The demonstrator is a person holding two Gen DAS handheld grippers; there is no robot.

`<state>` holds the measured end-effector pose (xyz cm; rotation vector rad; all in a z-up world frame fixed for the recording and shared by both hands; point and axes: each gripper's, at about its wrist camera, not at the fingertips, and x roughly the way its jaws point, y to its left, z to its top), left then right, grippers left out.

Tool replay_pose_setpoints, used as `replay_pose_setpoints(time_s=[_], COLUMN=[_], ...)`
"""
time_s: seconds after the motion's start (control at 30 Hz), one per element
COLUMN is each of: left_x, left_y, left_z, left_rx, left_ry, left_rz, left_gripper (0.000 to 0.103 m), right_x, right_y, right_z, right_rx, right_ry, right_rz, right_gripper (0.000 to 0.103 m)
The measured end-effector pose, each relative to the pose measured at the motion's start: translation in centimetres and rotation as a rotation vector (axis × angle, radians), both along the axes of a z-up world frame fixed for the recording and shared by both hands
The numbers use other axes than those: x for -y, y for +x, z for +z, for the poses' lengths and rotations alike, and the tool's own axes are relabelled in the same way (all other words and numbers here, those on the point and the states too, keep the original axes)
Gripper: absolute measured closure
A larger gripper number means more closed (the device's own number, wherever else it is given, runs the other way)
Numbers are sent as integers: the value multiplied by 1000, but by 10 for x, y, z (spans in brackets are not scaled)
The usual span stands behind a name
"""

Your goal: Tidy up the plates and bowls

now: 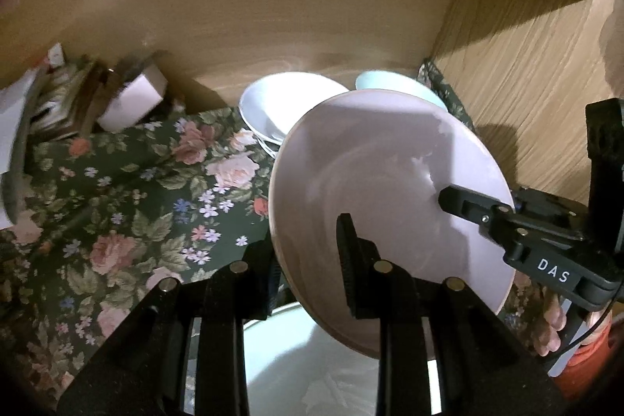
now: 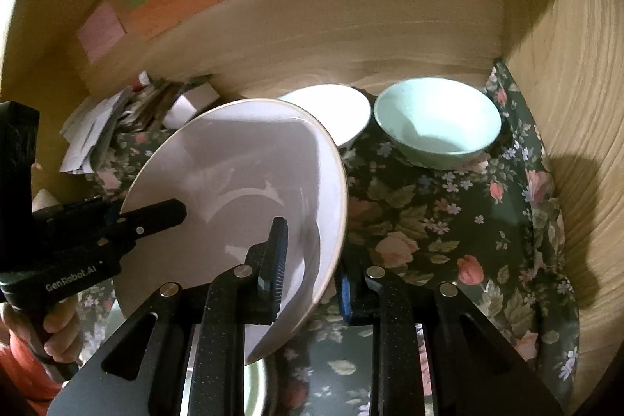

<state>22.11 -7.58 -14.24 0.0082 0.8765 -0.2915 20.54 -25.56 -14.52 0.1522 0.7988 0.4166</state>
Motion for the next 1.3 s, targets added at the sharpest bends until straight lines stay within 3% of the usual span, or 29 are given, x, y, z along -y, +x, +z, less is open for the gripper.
replay_pose_setpoints(time_s=[0.7,1.3], left_x=[-63,-138], left_y=[-80,-143], left_z=[30,25], left_rx=[107,126], left_ry=[1,0], left_rz=[124,277], left_gripper=[77,77], right_x=[-63,-135], right_y=[-47,-71], right_z=[25,20], right_rx=[80,70], right_ry=[15,3], right_rz=[122,293], right_gripper=[83,83])
